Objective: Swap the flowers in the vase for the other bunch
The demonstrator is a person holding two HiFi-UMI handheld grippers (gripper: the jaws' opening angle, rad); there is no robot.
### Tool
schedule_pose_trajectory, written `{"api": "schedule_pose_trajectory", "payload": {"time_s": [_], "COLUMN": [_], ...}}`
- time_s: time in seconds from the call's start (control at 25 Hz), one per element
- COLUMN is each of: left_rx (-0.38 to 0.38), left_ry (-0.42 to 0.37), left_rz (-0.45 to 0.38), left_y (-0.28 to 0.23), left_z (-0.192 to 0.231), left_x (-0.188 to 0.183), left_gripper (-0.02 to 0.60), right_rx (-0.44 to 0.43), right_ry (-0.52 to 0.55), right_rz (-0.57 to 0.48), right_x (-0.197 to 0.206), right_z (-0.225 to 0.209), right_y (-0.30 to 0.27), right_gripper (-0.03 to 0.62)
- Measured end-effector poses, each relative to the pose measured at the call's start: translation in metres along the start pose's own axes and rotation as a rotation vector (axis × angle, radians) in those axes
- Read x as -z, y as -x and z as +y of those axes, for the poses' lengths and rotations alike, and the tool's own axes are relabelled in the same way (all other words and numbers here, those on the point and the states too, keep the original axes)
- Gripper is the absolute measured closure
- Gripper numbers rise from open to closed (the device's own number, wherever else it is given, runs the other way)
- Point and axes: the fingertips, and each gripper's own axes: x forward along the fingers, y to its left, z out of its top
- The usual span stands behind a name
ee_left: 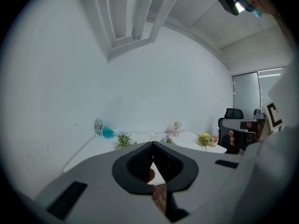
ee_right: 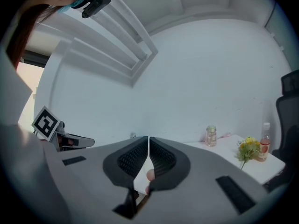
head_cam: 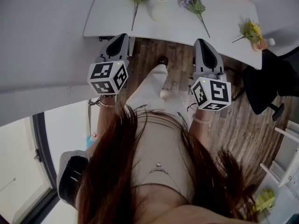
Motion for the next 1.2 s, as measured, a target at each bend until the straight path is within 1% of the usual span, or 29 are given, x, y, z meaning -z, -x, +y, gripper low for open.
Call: {"api": "schedule_pose_trajectory", "payload": {"time_s": [0.24,0.64,0.84,0.96,1.08,1.2], "left_rx": [0.003,0.001,0.002,-0.006,-0.015,-0.022], "left_ry": [-0.028,-0.019,-0.014,-0.007,0.005,0.009], "left_rz": [0.007,0.029,0.054,0.055,0.047,0.043], "left_y": [-0.037,-0.092,-0.121,-0.137,-0.149,-0.160], "left_z": [0.006,0.016,0.020,0.026,0.034,0.041], "left_x": [-0.009,-0.021,-0.020,-0.025,-0.032,-0.037], "left_gripper": [0.578,0.578,0.578,0.578,0.578,0.578], "right_rx": [0.009,0.038,0.051,0.047,0.044,0.048], "right_ry": [0.014,0.015,0.000,-0.008,-0.003,0.002], "right_rz": [0.034,0.067,0.083,0.099,0.125,0.143], "right_x": [0.009,0.007,0.009,0.010,0.014,0.018], "right_z": [-0.023,-0.065,-0.086,-0.097,-0.104,-0.111], "right_y": [-0.021,-0.056,-0.080,-0.098,-0.114,-0.129], "right_gripper": [0.563,0.563,0.563,0.552,0.499,0.494]}}
